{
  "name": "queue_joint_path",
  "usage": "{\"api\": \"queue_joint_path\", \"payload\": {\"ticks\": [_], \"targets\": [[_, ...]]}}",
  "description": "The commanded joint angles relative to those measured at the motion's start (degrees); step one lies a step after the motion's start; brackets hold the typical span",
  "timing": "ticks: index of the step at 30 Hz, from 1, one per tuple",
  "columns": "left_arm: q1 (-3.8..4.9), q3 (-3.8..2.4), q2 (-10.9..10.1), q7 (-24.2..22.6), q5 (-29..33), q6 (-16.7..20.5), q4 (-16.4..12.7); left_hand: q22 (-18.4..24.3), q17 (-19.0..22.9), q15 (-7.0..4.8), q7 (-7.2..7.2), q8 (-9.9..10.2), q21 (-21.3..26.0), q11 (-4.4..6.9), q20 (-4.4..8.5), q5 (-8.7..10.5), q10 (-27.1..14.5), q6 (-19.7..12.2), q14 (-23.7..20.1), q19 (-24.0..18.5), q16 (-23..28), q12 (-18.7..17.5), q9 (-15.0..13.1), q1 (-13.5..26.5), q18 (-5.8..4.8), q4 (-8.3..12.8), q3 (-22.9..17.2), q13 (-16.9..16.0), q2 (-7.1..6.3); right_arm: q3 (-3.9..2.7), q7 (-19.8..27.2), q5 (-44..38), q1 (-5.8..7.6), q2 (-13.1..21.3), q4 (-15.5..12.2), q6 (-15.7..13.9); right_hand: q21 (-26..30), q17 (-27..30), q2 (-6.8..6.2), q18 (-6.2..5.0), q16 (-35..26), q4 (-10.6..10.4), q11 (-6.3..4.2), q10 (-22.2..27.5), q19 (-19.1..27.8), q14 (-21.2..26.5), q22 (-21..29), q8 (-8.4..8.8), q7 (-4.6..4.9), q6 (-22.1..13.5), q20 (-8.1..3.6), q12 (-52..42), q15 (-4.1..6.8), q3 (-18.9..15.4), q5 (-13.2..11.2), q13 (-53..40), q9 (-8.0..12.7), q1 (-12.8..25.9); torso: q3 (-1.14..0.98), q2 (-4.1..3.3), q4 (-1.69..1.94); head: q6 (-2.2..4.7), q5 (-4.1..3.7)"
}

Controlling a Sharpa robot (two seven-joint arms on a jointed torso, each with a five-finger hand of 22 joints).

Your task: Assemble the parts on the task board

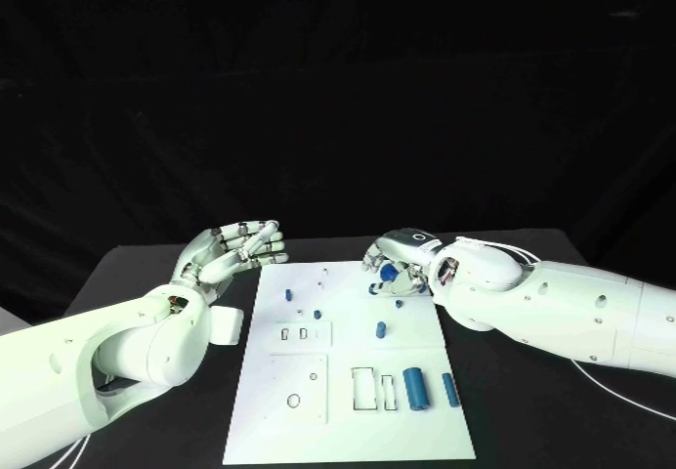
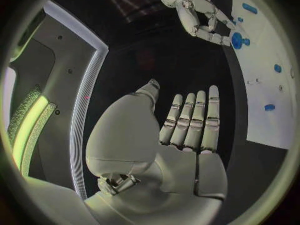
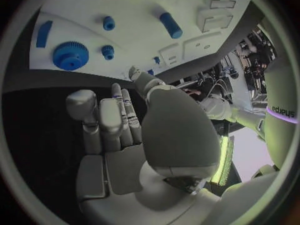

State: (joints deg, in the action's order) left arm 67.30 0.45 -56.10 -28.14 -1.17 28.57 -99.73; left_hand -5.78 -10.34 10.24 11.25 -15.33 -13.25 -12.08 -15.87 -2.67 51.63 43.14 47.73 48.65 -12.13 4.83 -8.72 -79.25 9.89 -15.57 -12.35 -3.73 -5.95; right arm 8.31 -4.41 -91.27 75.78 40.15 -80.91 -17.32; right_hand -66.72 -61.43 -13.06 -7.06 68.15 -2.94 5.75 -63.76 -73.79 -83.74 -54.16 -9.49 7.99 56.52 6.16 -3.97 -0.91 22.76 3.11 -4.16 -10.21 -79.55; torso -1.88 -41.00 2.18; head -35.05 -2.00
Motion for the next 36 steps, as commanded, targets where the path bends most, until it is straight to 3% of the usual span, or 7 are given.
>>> {"api": "queue_joint_path", "payload": {"ticks": [1, 15, 23, 36], "targets": [[0.29, -0.14, -0.2, 0.0, 0.3, -1.3, -0.6, -0.1, -0.1, -0.11, 2.74, 0.1, -0.3, -0.01, -0.06, -0.24, 0.2, 0.3, 0.3, 0.5, -0.1, -0.4, 0.0, -0.5, 0.65, -0.2, -0.2, 0.1, -0.3, 0.02, -3.5, -5.9, 0.02, -0.2, 0.1, 4.4, -1.1, -1.5, 0.03, 0.93, 1.6, -0.3, 0.06, 0.4, -0.7, -2.5, -1.5, 0.31, -0.23, 0.1, 0.16, 0.3, -0.3, -0.3, 0.3, 0.0, -0.1, -0.6, 0.04, -0.71, 0.35, -0.07, -0.52], [1.0, -0.29, -0.8, 0.2, 0.6, -1.1, -1.3, 0.0, -0.1, -0.04, 3.06, 0.4, -0.4, -0.1, -0.03, -0.24, 0.0, 0.0, 0.1, 0.7, 0.1, -0.7, 0.1, -0.3, 0.61, -0.3, -0.1, 0.1, -0.43, 0.14, -5.6, -8.1, 0.05, -1.2, 1.1, 6.4, -3.6, -4.7, 0.77, 1.4, 5.1, -0.8, -0.02, 0.2, -2.0, -2.8, -5.1, 0.32, -0.15, 0.6, 0.18, 0.1, -0.23, -0.1, 0.3, -0.1, -0.5, -0.9, 0.1, -1.65, 0.58, -0.37, -0.62], [1.14, -0.31, -0.9, 0.3, 0.7, -1.2, -1.3, 0.0, -0.1, -0.03, 3.07, 0.4, -0.4, -0.12, -0.03, -0.25, 0.0, 0.1, 0.1, 0.8, 0.2, -0.7, 0.0, -0.3, 0.6, -0.4, -0.1, 0.1, -0.36, 0.17, -6.1, -8.5, 0.05, -1.5, 1.4, 5.7, -5.2, -5.9, 1.9, 1.71, 6.7, -2.0, -0.22, -0.8, -2.6, -2.7, -7.4, 0.13, -0.01, 1.4, 0.11, 0.1, -0.07, 1.8, 0.3, -0.1, -1.0, -0.1, 0.01, -1.85, 0.61, -0.19, -0.51], [1.24, -0.31, -1.0, 0.6, 0.8, -1.5, -1.4, 0.0, -0.1, 0.01, 3.16, 0.5, -0.4, -0.15, -0.03, -0.25, 0.0, 0.0, 0.0, 0.8, 0.3, -0.9, 0.1, -0.2, 0.58, -0.6, -0.2, 0.1, -0.06, 0.26, -6.6, -8.5, 0.04, -2.9, 2.6, 6.1, -5.8, -6.5, 2.4, 1.82, 7.5, -2.7, -0.29, -1.2, -2.8, -2.7, -8.3, 0.02, 0.05, 1.7, 0.09, 0.2, -0.01, 2.9, 0.3, -0.1, -1.3, 0.6, -0.16, -2.15, 0.53, 0.07, -0.2]]}}
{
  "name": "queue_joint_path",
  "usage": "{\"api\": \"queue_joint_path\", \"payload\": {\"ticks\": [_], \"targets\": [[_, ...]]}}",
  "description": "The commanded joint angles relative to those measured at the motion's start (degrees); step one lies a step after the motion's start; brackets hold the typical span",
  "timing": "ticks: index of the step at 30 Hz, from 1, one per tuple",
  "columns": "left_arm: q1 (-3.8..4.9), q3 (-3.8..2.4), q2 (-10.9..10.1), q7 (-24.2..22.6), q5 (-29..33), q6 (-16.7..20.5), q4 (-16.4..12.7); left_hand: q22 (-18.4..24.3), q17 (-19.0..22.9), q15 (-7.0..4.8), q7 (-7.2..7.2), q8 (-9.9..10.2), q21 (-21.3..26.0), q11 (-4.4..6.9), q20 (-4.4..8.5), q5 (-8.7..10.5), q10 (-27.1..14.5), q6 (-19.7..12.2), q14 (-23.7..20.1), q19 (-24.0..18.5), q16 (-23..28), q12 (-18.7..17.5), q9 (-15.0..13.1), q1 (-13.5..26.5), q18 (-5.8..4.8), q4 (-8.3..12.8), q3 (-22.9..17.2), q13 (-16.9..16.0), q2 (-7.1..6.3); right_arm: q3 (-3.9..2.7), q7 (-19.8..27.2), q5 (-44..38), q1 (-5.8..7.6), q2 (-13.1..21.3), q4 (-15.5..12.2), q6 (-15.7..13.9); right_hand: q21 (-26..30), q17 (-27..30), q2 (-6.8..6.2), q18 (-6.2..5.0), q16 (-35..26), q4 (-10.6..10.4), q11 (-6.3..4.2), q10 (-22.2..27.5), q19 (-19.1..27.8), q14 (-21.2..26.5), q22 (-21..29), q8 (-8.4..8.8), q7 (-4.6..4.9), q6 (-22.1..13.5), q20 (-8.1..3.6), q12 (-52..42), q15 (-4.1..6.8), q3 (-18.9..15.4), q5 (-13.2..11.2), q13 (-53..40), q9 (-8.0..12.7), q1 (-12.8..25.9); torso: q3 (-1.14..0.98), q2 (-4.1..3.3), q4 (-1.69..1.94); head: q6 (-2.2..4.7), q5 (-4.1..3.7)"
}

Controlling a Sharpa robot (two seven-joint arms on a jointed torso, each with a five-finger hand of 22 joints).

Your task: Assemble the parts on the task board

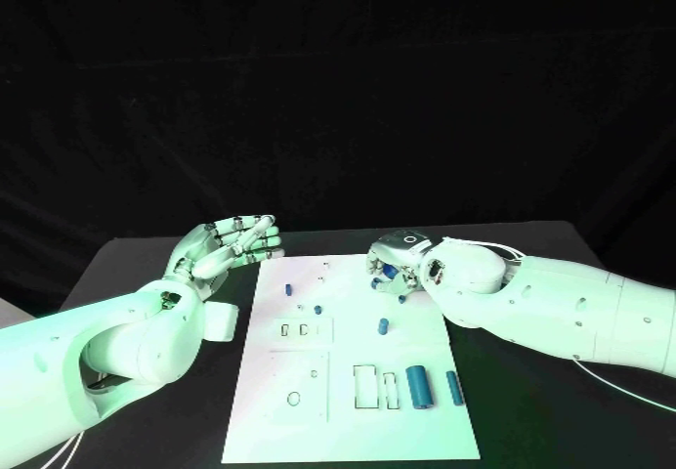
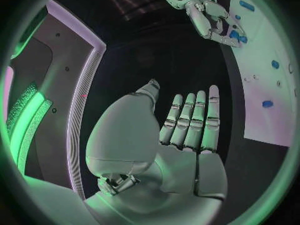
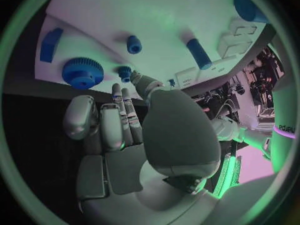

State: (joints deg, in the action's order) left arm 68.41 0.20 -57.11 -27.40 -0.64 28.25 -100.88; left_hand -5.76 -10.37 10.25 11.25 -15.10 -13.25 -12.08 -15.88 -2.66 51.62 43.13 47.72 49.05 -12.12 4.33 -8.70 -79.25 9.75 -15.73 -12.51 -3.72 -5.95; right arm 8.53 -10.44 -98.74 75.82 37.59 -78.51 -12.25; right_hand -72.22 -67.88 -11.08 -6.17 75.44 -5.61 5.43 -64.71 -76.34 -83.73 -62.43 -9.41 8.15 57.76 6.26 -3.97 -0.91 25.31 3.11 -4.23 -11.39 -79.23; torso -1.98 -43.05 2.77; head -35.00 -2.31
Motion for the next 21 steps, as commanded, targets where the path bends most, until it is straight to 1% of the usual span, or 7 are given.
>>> {"api": "queue_joint_path", "payload": {"ticks": [1, 4, 7, 12, 15, 21], "targets": [[0.14, -0.06, 0.0, -0.1, 0.2, -1.2, -0.3, 0.0, -0.1, 0.01, 3.16, 0.2, -0.4, -0.15, -0.02, -0.25, 0.0, 0.0, 0.0, 0.4, 0.3, -0.4, 0.1, -0.2, 0.72, -0.4, 0.0, 0.1, -0.06, 0.08, -0.7, -1.0, 0.0, -0.6, 0.4, 1.3, -0.3, 0.0, 0.41, 0.93, 0.2, 0.0, 0.03, -0.2, -0.3, -2.7, -0.1, -0.06, -0.12, 0.4, -0.01, 0.2, -0.01, 0.4, 0.3, 0.0, -0.1, 0.3, -0.07, -0.13, -0.03, -0.01, 0.13], [0.17, -0.06, 0.0, -0.1, 0.2, -1.3, -0.3, 0.0, -0.1, 0.01, 3.17, 0.2, -0.4, -0.16, -0.02, -0.25, 0.0, 0.0, 0.0, 0.4, 0.3, -0.4, 0.1, -0.2, 0.72, -0.4, 0.0, 0.1, 0.01, 0.14, -1.0, -1.1, -0.02, -1.1, 0.9, 1.6, -0.2, 0.0, 0.44, 0.91, 0.3, -0.1, 0.02, -0.2, -0.2, -2.7, 0.0, -0.04, -0.14, 0.4, -0.01, 0.2, -0.01, 0.5, 0.3, 0.0, -0.1, 0.3, -0.11, -0.25, 0.08, -0.02, 0.11], [0.19, -0.07, 0.0, 0.0, 0.2, -1.4, -0.3, 0.0, -0.1, 0.01, 3.17, 0.3, -0.4, -0.16, -0.02, -0.25, 0.0, 0.0, 0.0, 0.4, 0.3, -0.4, 0.1, -0.2, 0.72, -0.4, 0.0, 0.1, 0.02, 0.18, -1.4, -1.3, -0.03, -1.4, 1.4, 2.0, -0.2, -0.1, 0.44, 0.91, 0.3, -0.1, 0.02, -0.2, -0.2, -2.7, 0.0, -0.03, -0.14, 0.4, -0.01, 0.2, -0.01, 0.6, 0.3, 0.0, -0.1, 0.3, -0.11, -0.31, 0.1, -0.08, 0.09], [0.21, -0.07, 0.0, 0.1, 0.3, -1.5, -0.3, 0.0, -0.1, 0.02, 3.17, 0.2, -0.4, -0.16, -0.02, -0.25, 0.0, 0.1, 0.0, 0.4, 0.3, -0.4, 0.1, -0.2, 0.72, -0.4, -0.1, 0.1, 0.08, 0.21, -1.8, -1.7, -0.03, -1.4, 1.8, 2.5, -0.3, -0.1, 0.43, 0.94, 0.4, -0.1, 0.0, -0.2, -0.3, -2.7, -0.2, -0.05, -0.16, 0.4, -0.01, 0.2, 0.0, 0.8, 0.3, 0.0, -0.1, 0.3, -0.08, -0.29, -0.06, -0.21, 0.21], [0.21, -0.07, 0.0, 0.1, 0.3, -1.5, -0.2, 0.1, -0.1, 0.02, 3.17, 0.2, -0.4, -0.17, -0.02, -0.25, 0.1, 0.1, 0.0, 0.4, 0.3, -0.4, 0.0, -0.2, 0.71, -0.4, -0.1, 0.1, 0.16, 0.22, -2.0, -2.0, -0.04, -1.4, 1.9, 2.6, -0.4, -0.2, 0.39, 0.96, 0.5, 0.0, -0.01, -0.3, -0.3, -2.7, -0.3, -0.08, -0.18, 0.5, -0.01, 0.2, 0.01, 0.9, 0.3, 0.0, -0.2, 0.2, -0.1, -0.3, -0.15, -0.27, 0.28], [0.21, -0.07, 0.0, 0.2, 0.4, -1.6, -0.1, 0.1, -0.1, 0.02, 3.17, 0.3, -0.3, -0.17, -0.02, -0.24, 0.1, 0.1, 0.0, 0.4, 0.4, -0.4, 0.1, -0.2, 0.71, -0.4, -0.2, 0.1, 0.23, 0.23, -2.5, -2.7, -0.04, -1.3, 1.7, 2.5, -0.6, -0.3, 0.23, 0.99, 0.7, 0.0, -0.09, -0.7, -0.4, -2.6, -0.7, -0.24, -0.24, 0.7, -0.03, 0.1, 0.06, 1.4, 0.3, 0.0, -0.4, 0.3, -0.14, -0.36, -0.06, -0.32, 0.2]]}}
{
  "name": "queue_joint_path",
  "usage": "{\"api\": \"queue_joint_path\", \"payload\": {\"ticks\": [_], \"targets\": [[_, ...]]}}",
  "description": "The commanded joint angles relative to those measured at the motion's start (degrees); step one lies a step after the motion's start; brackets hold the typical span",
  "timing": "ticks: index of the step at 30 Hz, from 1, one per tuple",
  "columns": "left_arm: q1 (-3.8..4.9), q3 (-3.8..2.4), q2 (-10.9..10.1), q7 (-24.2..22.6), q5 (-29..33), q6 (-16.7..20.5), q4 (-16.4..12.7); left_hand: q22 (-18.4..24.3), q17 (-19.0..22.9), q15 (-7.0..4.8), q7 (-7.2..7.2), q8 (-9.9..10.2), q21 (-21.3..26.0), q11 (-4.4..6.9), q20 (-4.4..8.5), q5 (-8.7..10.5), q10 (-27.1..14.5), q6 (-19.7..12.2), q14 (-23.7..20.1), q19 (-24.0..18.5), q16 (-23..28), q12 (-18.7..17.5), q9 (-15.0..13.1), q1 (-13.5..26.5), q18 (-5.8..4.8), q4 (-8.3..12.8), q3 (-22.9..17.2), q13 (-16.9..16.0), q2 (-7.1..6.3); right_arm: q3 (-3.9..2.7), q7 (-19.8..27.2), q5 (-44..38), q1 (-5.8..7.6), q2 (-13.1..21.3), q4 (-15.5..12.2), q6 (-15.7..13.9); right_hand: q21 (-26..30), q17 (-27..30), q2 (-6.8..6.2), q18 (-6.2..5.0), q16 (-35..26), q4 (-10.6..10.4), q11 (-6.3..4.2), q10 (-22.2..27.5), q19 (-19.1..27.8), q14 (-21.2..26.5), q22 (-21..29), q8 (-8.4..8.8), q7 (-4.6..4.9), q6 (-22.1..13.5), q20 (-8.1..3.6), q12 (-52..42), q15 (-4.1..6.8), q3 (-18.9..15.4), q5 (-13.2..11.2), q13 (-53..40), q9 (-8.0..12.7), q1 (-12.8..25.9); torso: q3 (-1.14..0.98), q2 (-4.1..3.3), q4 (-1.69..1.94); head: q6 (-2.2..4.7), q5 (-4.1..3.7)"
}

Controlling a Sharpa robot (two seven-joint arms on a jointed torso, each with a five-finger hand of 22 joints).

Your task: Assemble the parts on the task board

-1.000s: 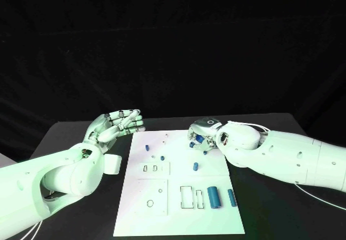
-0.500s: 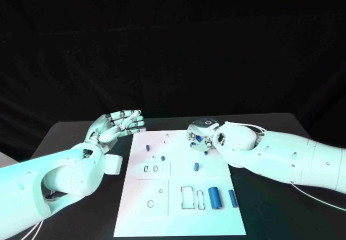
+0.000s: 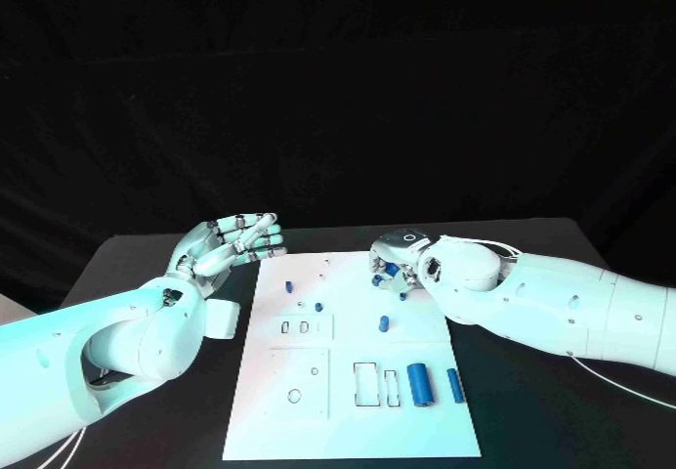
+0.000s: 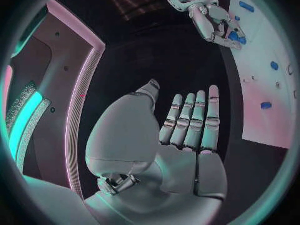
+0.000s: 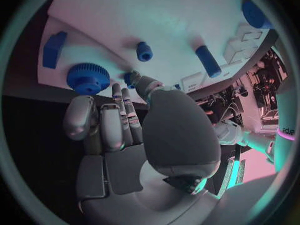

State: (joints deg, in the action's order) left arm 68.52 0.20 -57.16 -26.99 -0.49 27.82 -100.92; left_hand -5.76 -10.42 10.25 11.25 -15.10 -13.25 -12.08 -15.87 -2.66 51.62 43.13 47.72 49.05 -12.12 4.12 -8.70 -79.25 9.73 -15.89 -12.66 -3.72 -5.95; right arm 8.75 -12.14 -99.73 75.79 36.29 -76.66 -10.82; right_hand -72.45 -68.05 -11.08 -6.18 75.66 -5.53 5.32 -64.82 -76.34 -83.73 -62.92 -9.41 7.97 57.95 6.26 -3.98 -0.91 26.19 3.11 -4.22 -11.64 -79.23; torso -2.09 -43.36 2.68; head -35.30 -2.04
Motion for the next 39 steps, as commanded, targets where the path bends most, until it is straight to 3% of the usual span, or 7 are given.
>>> {"api": "queue_joint_path", "payload": {"ticks": [1, 13, 26, 34, 39], "targets": [[0.1, -0.06, 0.1, -0.1, 0.3, -1.2, -0.1, 0.1, -0.1, 0.02, 3.17, 0.3, -0.4, -0.17, -0.03, -0.24, 0.1, 0.1, 0.0, 0.4, 0.4, -0.2, 0.1, -0.2, 0.73, -0.3, 0.0, 0.1, 0.23, 0.01, -0.9, -1.7, -0.01, 0.0, -0.3, 1.0, -0.6, -0.1, 0.18, 1.05, 0.5, 0.0, -0.01, -0.8, -0.5, -2.6, -0.5, -0.29, -0.08, 0.6, -0.04, 0.1, 0.08, 0.6, 0.3, 0.0, -0.2, 0.3, -0.03, -0.04, 0.04, -0.02, -0.08], [0.11, -0.06, 0.1, 0.0, 0.3, -1.4, 0.0, 0.1, -0.1, 0.03, 3.18, 0.3, -0.3, -0.17, -0.02, -0.24, 0.1, 0.0, 0.0, 0.5, 0.4, -0.2, 0.1, -0.2, 0.73, -0.3, 0.0, 0.1, 0.31, 0.01, 0.1, -1.1, -0.04, -0.1, -1.1, -0.8, -2.2, -1.0, -0.04, 1.45, 1.6, -0.3, -0.64, -3.1, -1.4, -2.7, -3.1, -1.29, -0.49, 2.0, -0.3, -0.2, 0.63, 2.5, 0.3, -0.4, -1.1, 1.0, -0.02, -0.22, 0.06, 0.03, -0.02], [0.11, -0.06, 0.3, 0.2, 0.5, -1.6, 0.1, 0.1, -0.1, 0.04, 3.27, 0.5, -0.3, -0.19, -0.02, -0.24, 0.0, -0.3, -0.1, 0.5, 0.4, -0.3, 0.1, -0.3, 0.72, -0.2, -0.2, 0.1, 0.5, 0.01, 0.2, -0.5, -0.06, -0.6, -0.7, 0.2, -2.2, -1.0, -0.41, 1.44, 1.7, -0.3, -0.6, -3.0, -1.4, -2.7, -3.1, -1.17, -0.41, 1.6, -0.33, 0.0, 0.62, 2.7, 0.3, -0.3, -1.2, 1.3, -0.01, -0.34, 0.06, 0.06, -0.1], [0.11, -0.06, 0.3, 0.4, 0.5, -1.7, 0.2, 0.1, -0.1, 0.05, 3.32, 0.5, -0.3, -0.21, -0.02, -0.24, 0.0, -0.4, -0.1, 0.5, 0.5, -0.4, 0.2, -0.3, 0.72, -0.2, -0.2, 0.1, 0.56, 0.04, -0.1, -0.5, -0.1, -0.9, -0.2, 1.2, -2.9, -1.0, 1.46, 1.57, 2.1, 1.0, -1.35, -5.7, -1.6, -2.5, -4.4, -2.91, -0.9, 3.7, -0.73, -0.3, 1.2, 6.5, 0.3, -0.6, -2.7, 0.0, -0.06, -0.34, 0.11, 0.0, -0.07], [0.11, -0.06, 0.3, 0.4, 0.5, -1.7, 0.2, 0.1, -0.1, 0.05, 3.35, 0.6, -0.3, -0.23, -0.02, -0.23, -0.1, -0.4, -0.1, 0.5, 0.5, -0.4, 0.2, -0.4, 0.72, -0.1, -0.3, 0.1, 0.63, 0.06, -0.6, -0.9, -0.11, -0.9, -0.3, 0.0, -3.7, -0.9, 2.53, 1.77, 2.4, 2.5, -2.06, -8.1, -2.0, -2.5, -5.7, -4.48, -1.24, 4.8, -1.16, -0.7, 1.84, 7.8, 0.3, -1.3, -4.2, -0.3, -0.06, -0.32, 0.06, -0.01, 0.05]]}}
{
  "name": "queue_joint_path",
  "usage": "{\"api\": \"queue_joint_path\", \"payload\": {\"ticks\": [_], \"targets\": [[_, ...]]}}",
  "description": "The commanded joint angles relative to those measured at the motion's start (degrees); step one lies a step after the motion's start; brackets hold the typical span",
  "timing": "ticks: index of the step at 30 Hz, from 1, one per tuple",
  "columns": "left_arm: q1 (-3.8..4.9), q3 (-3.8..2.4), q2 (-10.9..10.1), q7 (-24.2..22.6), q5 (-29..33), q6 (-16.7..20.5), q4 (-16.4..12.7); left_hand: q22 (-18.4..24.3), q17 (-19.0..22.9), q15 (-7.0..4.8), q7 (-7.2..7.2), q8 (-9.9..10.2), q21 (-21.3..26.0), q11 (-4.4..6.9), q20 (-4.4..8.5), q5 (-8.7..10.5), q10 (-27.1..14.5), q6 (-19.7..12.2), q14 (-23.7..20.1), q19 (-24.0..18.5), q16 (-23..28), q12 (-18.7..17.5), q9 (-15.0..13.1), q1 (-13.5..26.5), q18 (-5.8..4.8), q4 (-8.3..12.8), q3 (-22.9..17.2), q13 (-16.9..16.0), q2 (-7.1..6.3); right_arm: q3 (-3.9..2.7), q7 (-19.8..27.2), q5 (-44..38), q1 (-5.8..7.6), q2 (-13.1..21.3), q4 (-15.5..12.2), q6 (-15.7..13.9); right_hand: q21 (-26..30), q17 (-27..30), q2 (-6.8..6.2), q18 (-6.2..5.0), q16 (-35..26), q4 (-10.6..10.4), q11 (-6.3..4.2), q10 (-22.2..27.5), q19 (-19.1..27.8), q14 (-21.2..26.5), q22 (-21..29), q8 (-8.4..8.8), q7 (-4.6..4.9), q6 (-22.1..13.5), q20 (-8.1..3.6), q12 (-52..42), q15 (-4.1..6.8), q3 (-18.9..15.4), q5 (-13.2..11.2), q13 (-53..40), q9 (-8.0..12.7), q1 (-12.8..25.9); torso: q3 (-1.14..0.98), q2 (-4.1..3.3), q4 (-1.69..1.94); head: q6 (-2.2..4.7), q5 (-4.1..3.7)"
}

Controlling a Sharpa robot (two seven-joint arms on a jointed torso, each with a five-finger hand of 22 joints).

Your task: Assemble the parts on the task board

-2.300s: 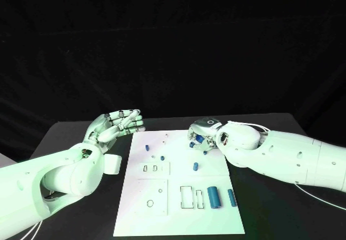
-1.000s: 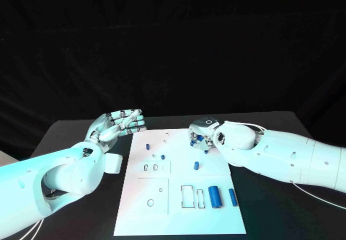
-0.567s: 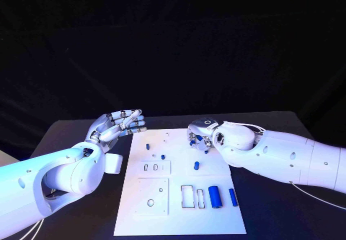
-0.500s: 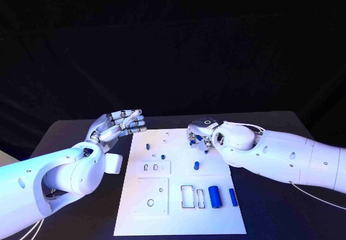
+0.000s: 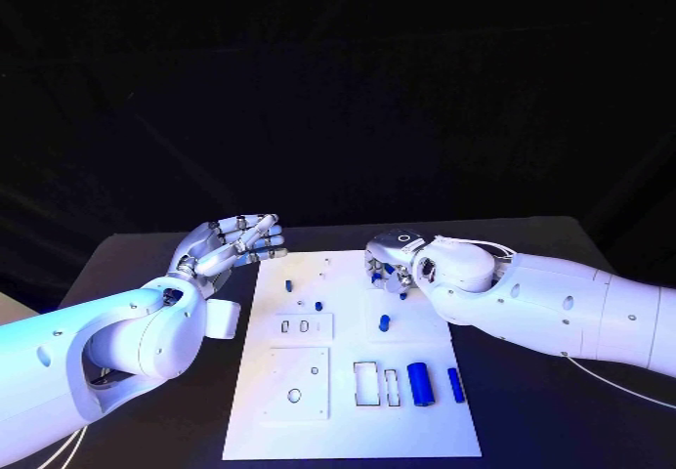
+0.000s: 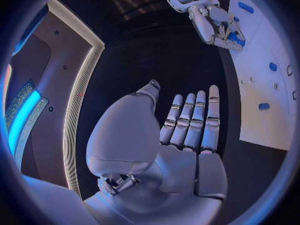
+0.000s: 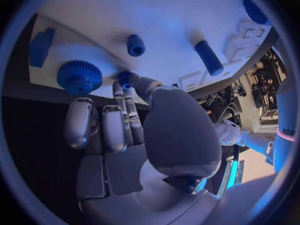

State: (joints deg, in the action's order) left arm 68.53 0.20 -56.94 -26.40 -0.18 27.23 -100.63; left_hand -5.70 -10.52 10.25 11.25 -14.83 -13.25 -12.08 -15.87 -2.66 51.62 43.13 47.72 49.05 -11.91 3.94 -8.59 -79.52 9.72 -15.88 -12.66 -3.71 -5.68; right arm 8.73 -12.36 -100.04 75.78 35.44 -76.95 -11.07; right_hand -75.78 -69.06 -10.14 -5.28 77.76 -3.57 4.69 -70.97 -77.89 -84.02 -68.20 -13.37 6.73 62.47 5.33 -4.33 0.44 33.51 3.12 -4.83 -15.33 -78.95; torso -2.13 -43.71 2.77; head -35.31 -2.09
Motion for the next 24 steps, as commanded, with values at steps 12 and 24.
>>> {"api": "queue_joint_path", "payload": {"ticks": [12, 24], "targets": [[0.09, -0.05, 0.1, -0.1, 0.4, -1.2, 0.2, 0.1, -0.1, 0.05, 3.37, 0.3, -0.3, -0.24, -0.03, -0.24, -0.1, -0.4, -0.1, 0.5, 0.3, -0.2, 0.1, -0.1, 0.72, -0.1, -0.3, 0.1, 0.42, -0.21, -1.8, -1.2, -0.03, 0.7, -2.5, -11.3, -2.0, -0.4, 1.68, 1.32, 0.7, 1.8, -1.69, -2.9, -1.6, -2.3, -2.9, -1.39, -0.02, 0.3, -0.39, -0.3, 0.81, 1.0, 0.3, -1.1, -1.6, -0.6, 0.08, 0.02, -0.03, 0.38, 0.13], [0.1, -0.05, 0.2, -0.1, 0.5, -1.2, 0.3, 0.1, -0.1, 0.08, 3.37, 0.4, -0.3, -0.26, -0.03, -0.23, -0.1, -0.4, -0.1, 0.5, 0.3, -0.2, 0.1, -0.2, 0.71, 0.0, -0.4, 0.1, 0.56, -0.36, -1.3, -1.1, 0.0, -3.2, 0.0, -17.3, -2.2, -0.4, 1.54, 1.38, 0.8, 2.2, -1.63, -2.8, -1.7, -2.3, -3.2, -1.49, 0.04, 0.1, -0.42, -0.1, 0.8, 1.1, 0.3, -1.1, -1.9, -0.5, 0.01, -0.12, 0.08, 0.33, 0.4]]}}
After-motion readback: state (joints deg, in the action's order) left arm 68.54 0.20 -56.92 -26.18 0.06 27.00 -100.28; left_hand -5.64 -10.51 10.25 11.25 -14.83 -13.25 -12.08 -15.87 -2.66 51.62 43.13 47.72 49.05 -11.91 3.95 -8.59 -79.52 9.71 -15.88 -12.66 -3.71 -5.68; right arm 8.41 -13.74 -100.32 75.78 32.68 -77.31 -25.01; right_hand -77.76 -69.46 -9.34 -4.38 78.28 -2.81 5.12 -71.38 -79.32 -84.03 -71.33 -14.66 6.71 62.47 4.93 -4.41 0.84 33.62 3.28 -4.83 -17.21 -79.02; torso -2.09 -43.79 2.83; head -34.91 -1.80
